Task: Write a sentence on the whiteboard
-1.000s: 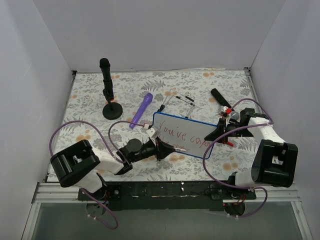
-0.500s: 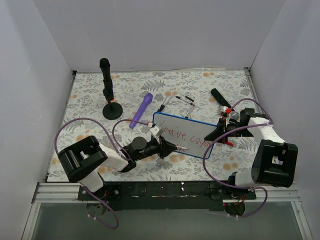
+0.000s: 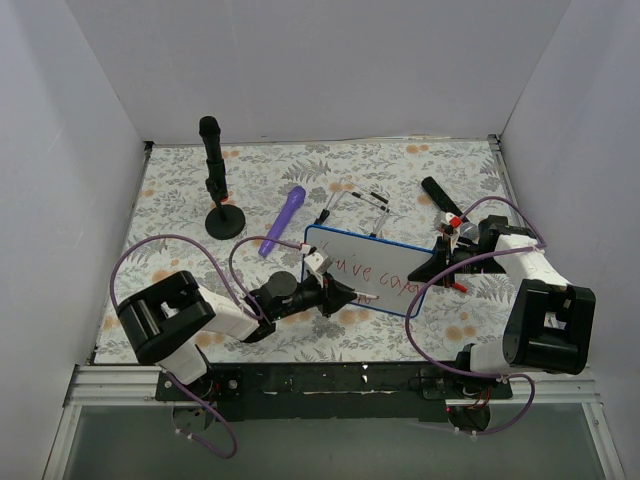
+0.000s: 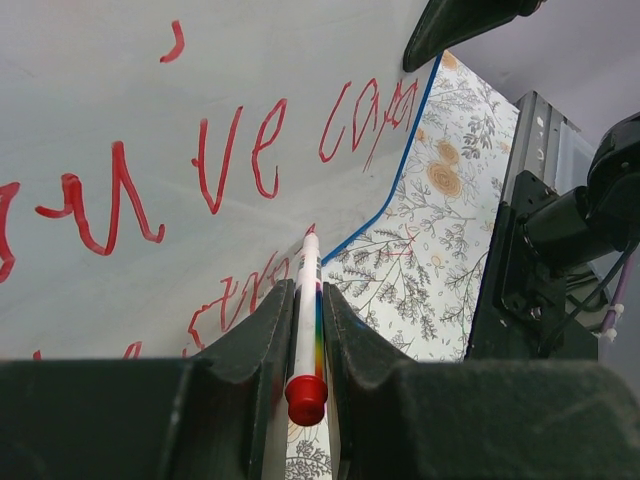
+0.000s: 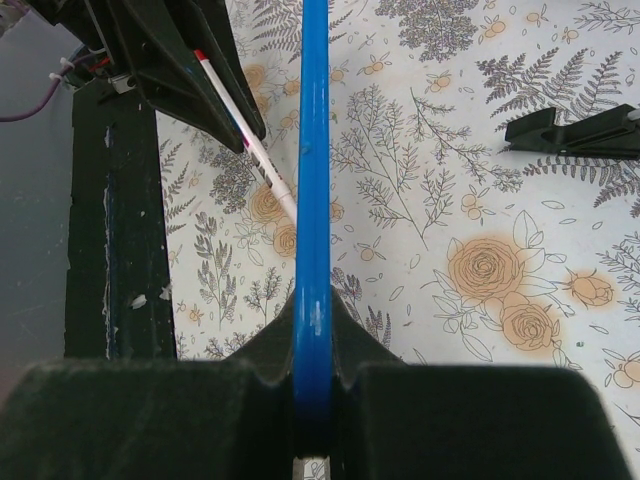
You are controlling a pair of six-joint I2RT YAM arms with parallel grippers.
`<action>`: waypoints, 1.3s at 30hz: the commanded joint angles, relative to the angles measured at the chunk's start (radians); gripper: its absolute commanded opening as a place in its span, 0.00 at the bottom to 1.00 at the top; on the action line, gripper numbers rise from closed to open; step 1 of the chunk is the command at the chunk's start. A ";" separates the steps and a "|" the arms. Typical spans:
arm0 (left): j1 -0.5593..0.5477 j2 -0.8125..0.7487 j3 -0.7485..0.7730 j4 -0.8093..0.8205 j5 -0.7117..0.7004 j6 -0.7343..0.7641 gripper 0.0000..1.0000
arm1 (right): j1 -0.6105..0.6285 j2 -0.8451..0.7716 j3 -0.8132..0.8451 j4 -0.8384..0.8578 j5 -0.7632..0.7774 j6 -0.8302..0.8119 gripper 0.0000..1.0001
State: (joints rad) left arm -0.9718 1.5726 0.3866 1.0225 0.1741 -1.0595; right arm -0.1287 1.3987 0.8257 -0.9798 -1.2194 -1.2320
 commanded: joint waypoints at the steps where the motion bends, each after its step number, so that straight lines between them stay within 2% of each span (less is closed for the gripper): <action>1: 0.002 -0.054 -0.031 0.001 0.022 0.038 0.00 | 0.012 0.005 0.003 0.004 0.115 -0.009 0.01; 23: 0.002 -0.025 0.024 -0.059 -0.051 0.055 0.00 | 0.012 -0.012 0.001 0.007 0.116 -0.003 0.01; 39: 0.004 0.004 -0.023 -0.095 -0.035 0.055 0.00 | 0.012 -0.013 0.001 0.006 0.115 -0.004 0.01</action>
State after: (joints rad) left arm -0.9726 1.5738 0.3805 0.9363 0.1680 -1.0283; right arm -0.1238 1.3987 0.8257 -0.9672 -1.2190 -1.2282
